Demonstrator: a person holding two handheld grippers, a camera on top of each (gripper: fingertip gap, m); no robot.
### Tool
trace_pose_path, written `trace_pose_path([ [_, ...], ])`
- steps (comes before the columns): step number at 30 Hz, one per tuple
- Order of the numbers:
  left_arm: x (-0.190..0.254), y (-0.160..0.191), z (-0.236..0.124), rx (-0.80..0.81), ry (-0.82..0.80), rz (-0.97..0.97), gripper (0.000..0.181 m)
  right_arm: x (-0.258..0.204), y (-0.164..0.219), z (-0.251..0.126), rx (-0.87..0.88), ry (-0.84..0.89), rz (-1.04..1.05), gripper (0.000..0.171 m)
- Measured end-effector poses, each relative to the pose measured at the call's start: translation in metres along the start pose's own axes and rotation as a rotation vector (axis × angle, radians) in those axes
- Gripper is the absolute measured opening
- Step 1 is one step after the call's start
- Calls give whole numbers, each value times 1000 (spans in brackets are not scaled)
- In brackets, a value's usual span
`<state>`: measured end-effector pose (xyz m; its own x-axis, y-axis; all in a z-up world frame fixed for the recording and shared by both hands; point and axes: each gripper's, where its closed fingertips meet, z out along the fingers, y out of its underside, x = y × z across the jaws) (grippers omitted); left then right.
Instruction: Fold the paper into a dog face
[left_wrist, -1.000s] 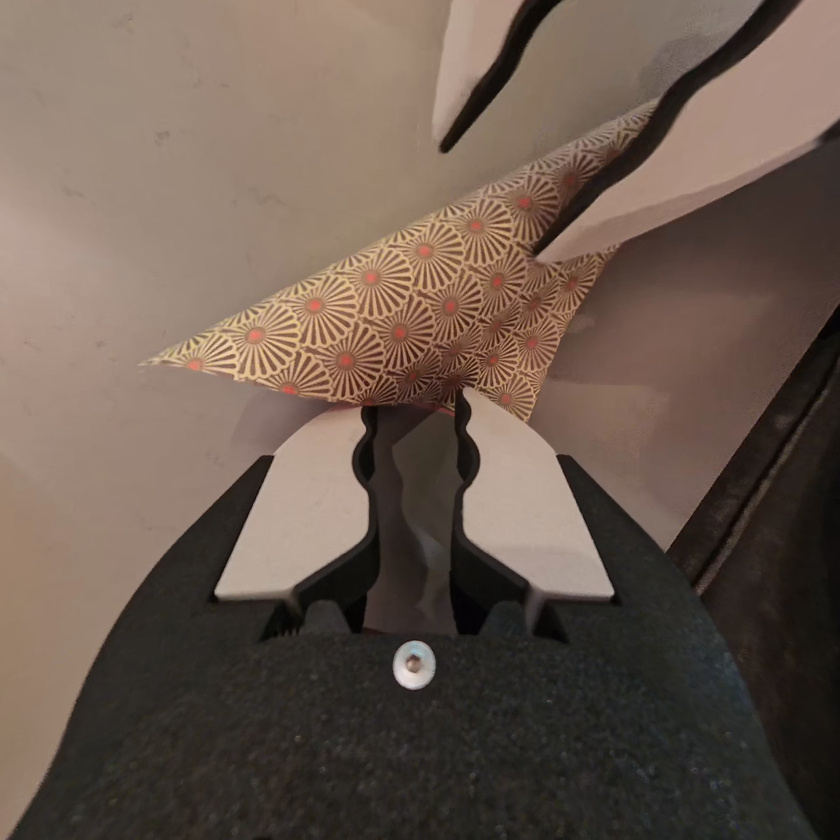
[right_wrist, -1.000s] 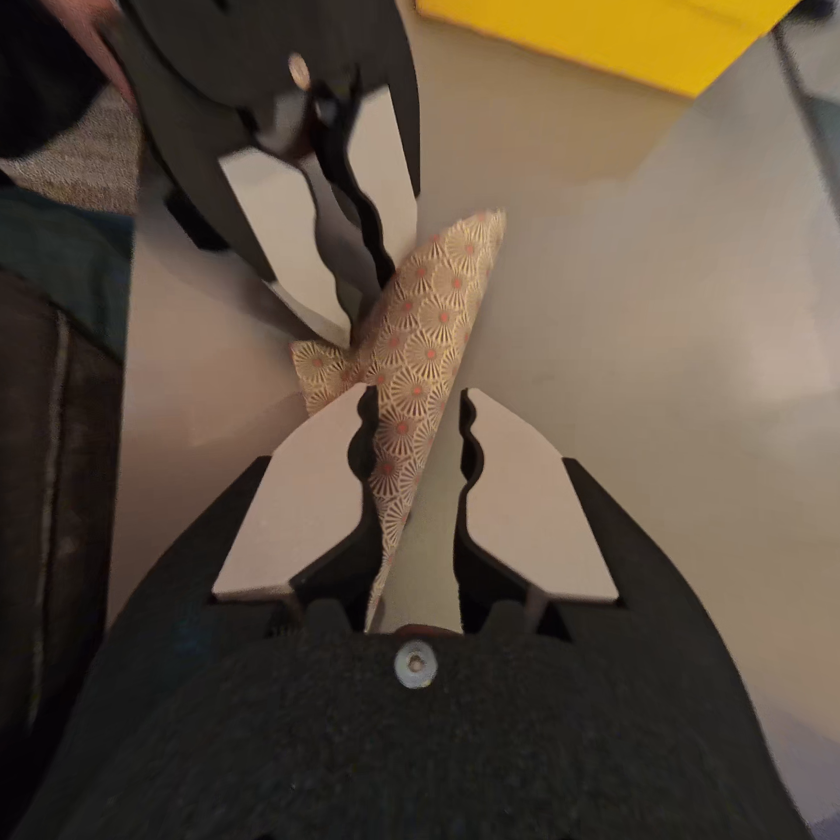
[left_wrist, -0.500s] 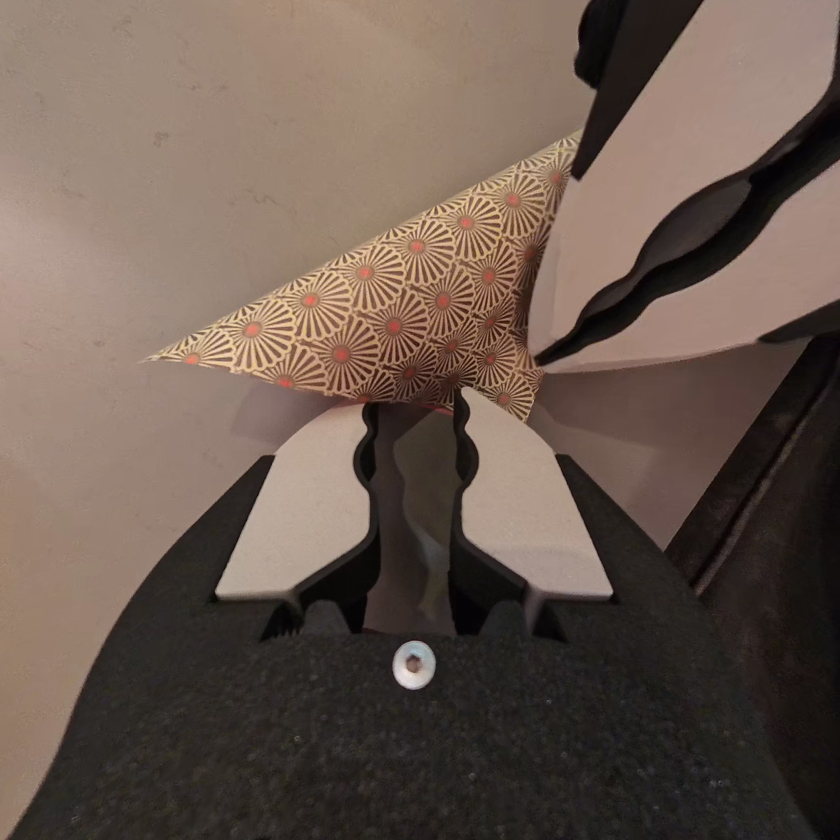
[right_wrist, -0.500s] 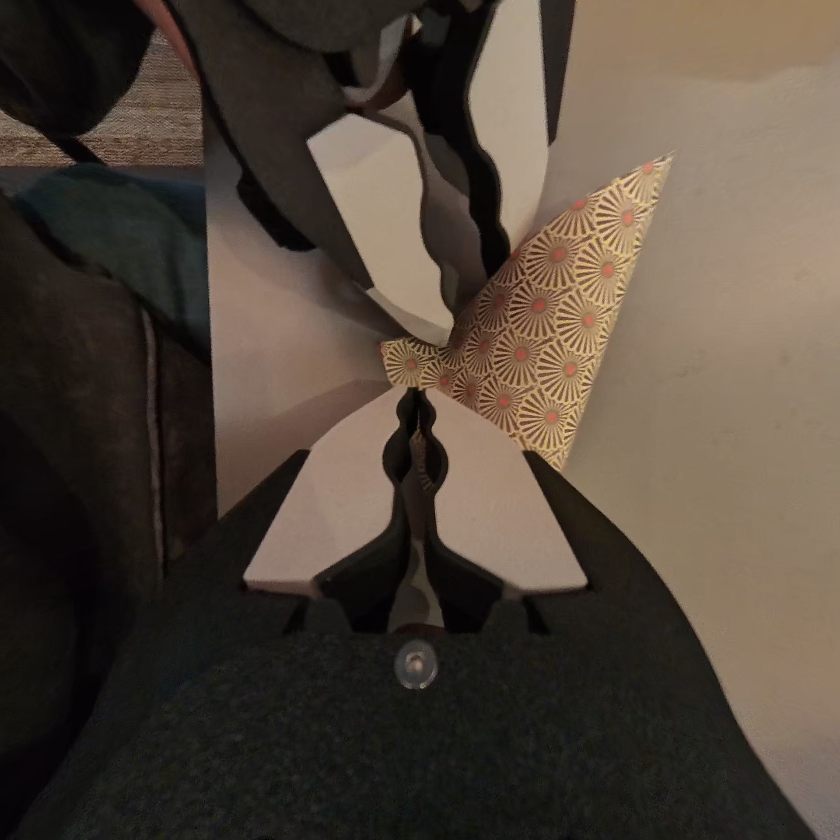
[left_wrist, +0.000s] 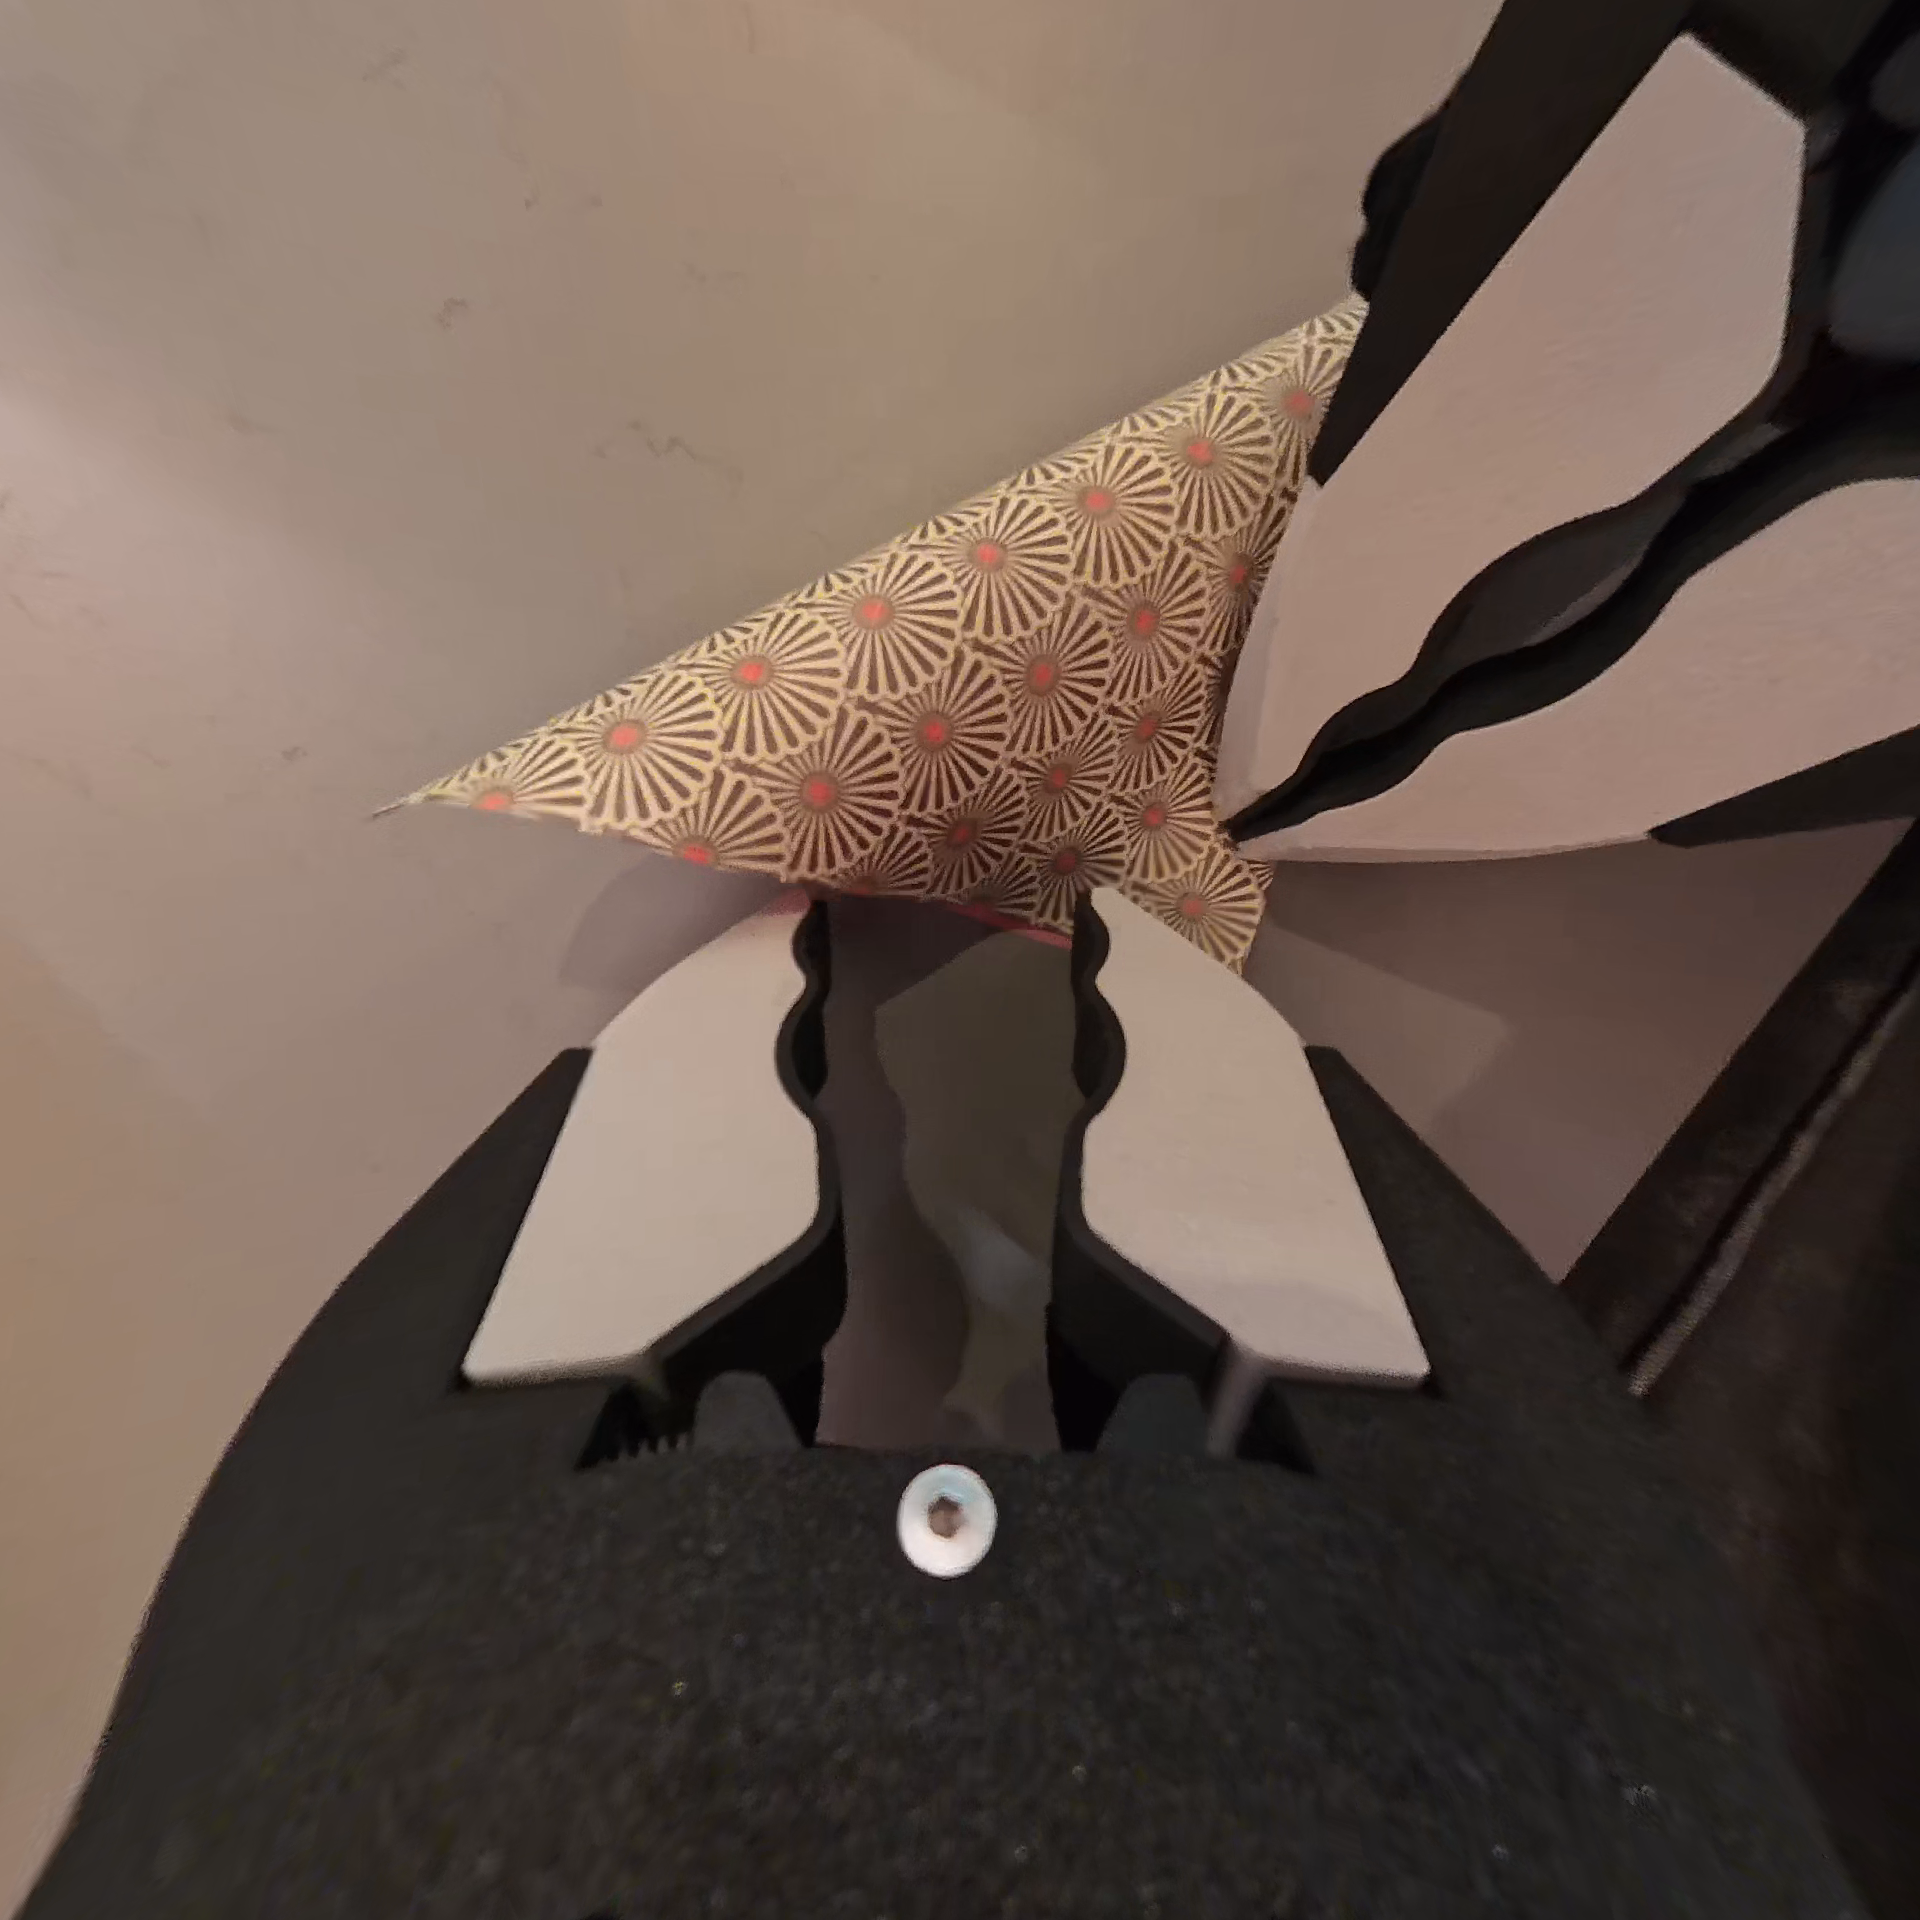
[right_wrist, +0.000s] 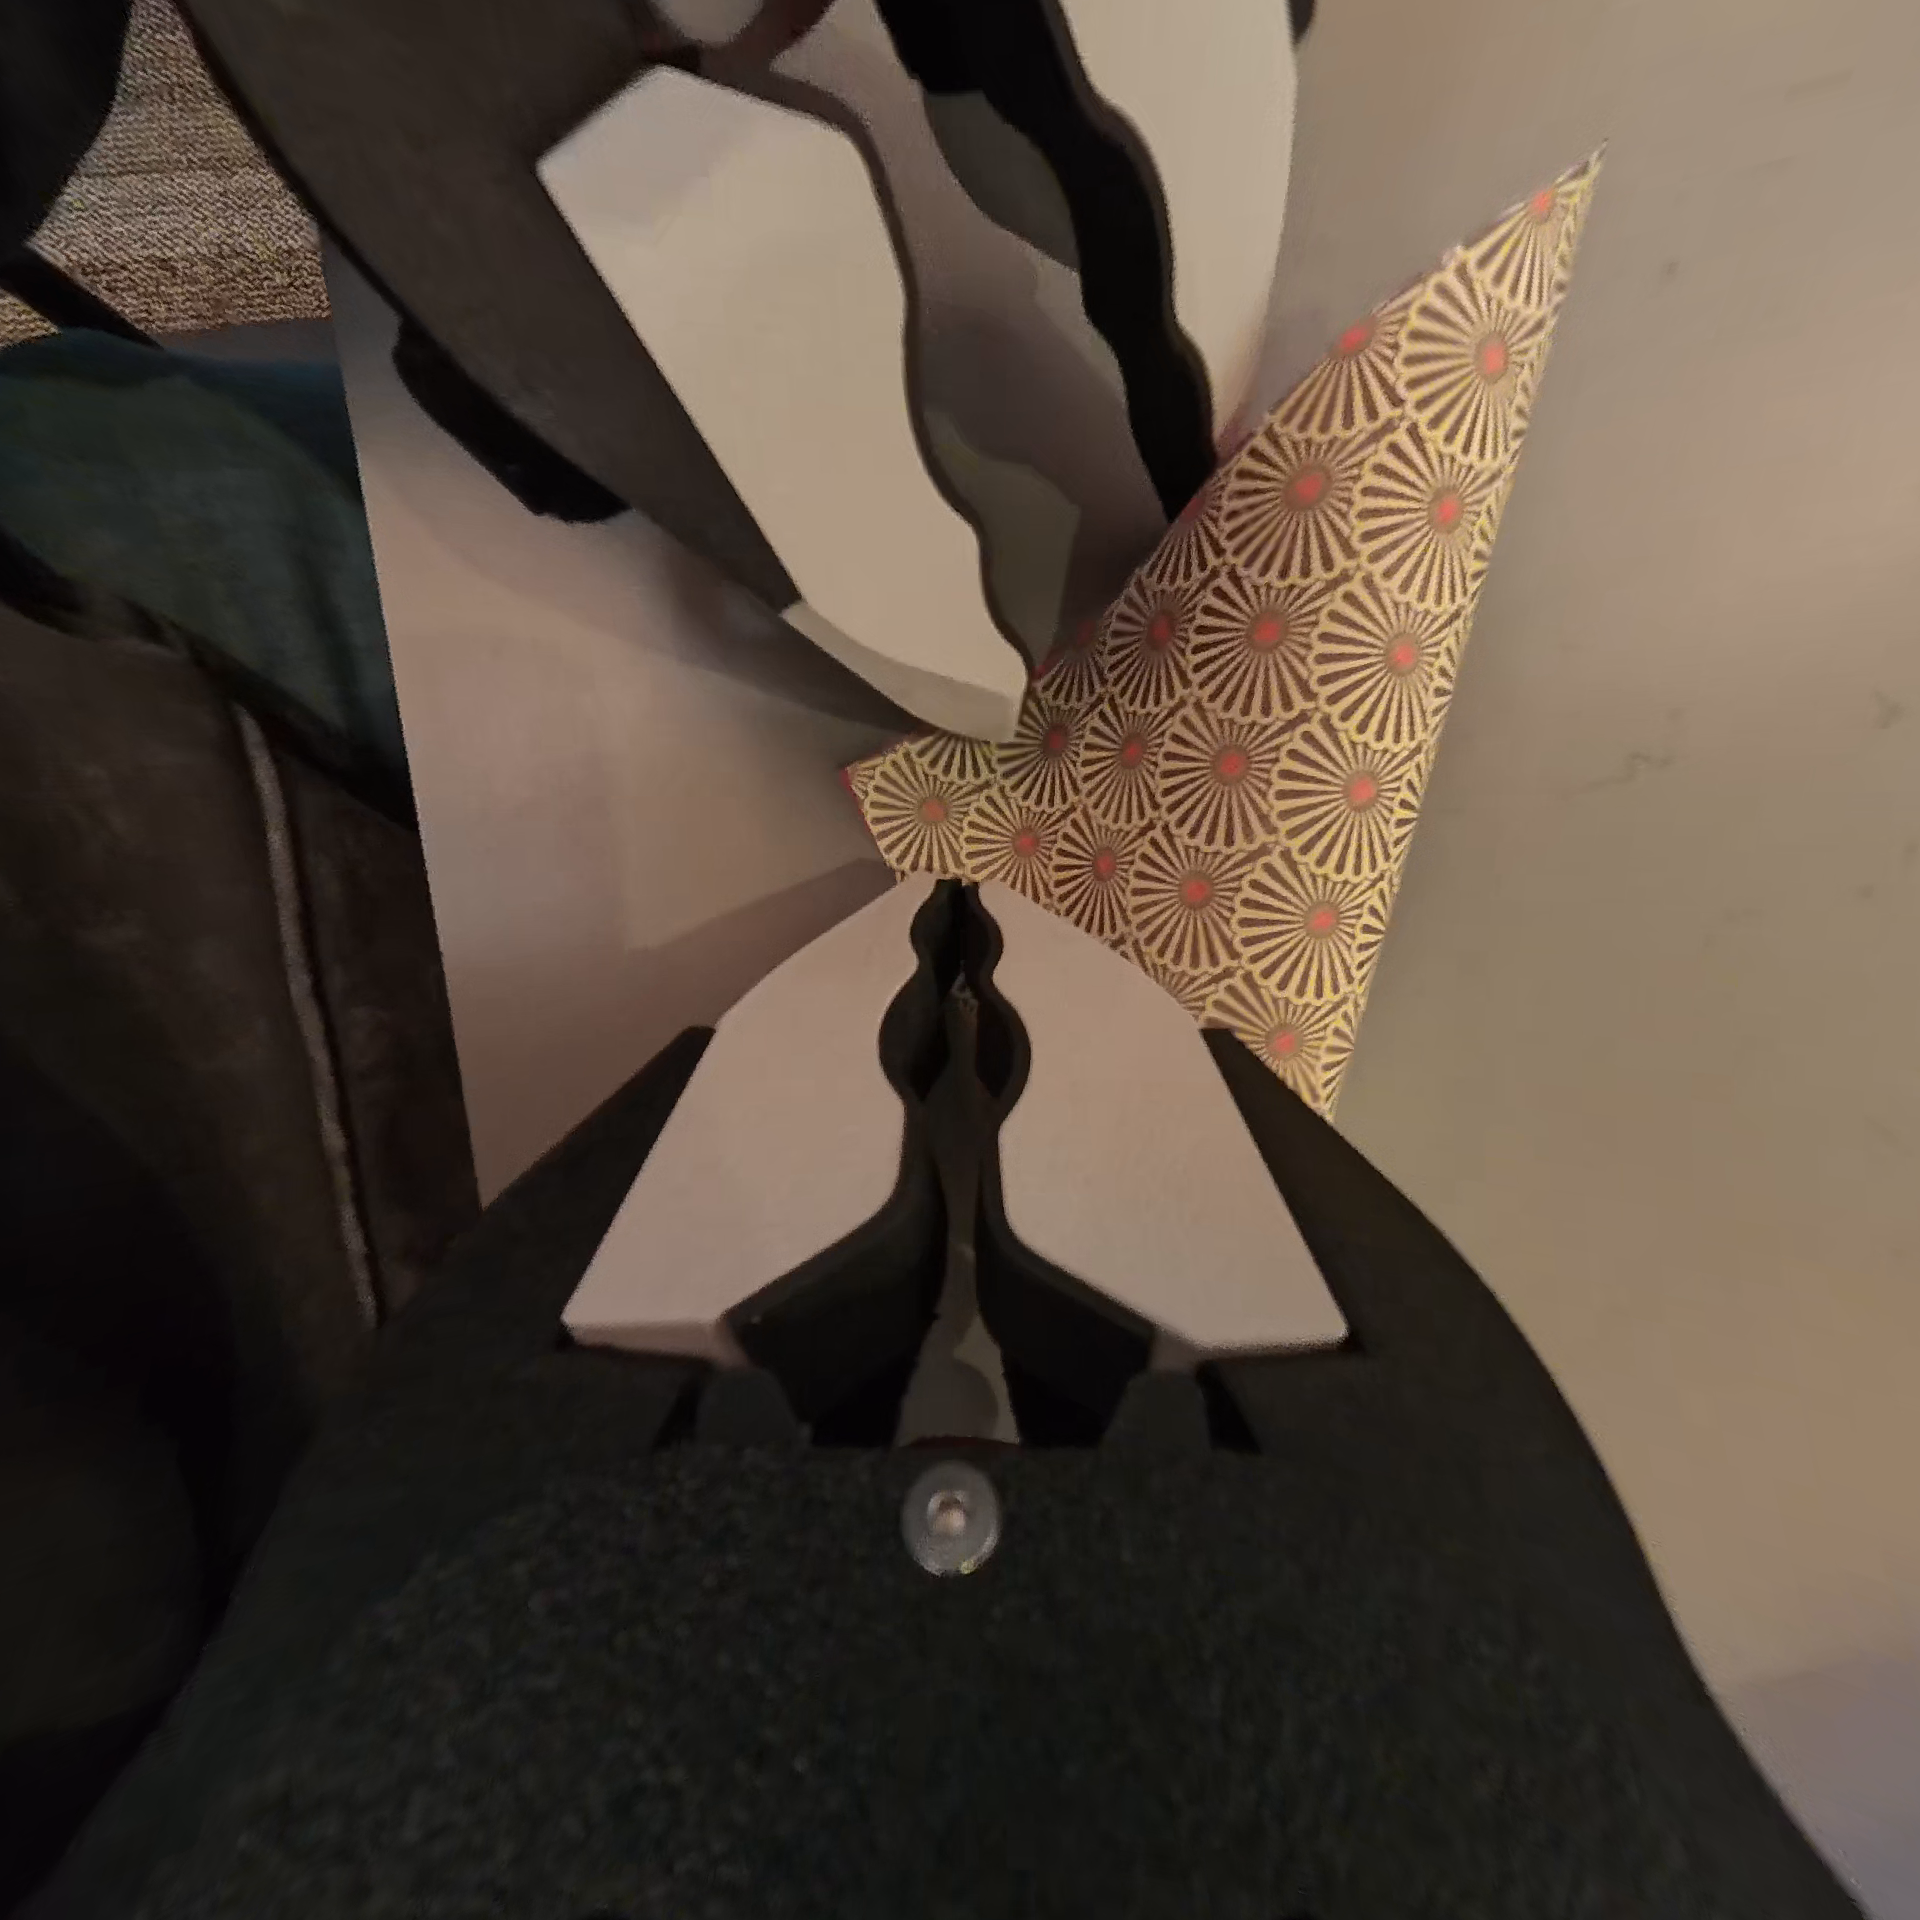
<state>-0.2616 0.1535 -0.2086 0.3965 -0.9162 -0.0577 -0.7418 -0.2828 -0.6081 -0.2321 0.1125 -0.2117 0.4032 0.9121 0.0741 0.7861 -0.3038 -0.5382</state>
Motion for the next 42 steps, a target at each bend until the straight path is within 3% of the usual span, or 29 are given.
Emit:
trace_pose_path([
  [1, 0, 2, -2, -1, -6, -9, 44, 0, 0, 0, 2, -1, 3, 0],
  [7, -3, 14, -27, 48, -87, -86, 44, 0, 0, 0, 11, -14, 35, 1],
  [13, 26, -17, -41, 254, -22, -125, 0, 0, 0, 0, 16, 0, 32, 1],
  [22, 43, -6, -2, 104, 54, -143, 0, 0, 0, 0, 31, -18, 53, 1],
  [33, 42, -2, -1, 74, 55, -118, 0, -5, -3, -5, 52, -152, 70, 0],
  [39, 45, 1, -4, 62, 143, -88, 0, 9, -32, -41, 180, -258, -172, 0],
  [42, 45, 2, -5, 52, 185, -89, 0, 10, -27, -55, 68, -386, -289, 0],
])
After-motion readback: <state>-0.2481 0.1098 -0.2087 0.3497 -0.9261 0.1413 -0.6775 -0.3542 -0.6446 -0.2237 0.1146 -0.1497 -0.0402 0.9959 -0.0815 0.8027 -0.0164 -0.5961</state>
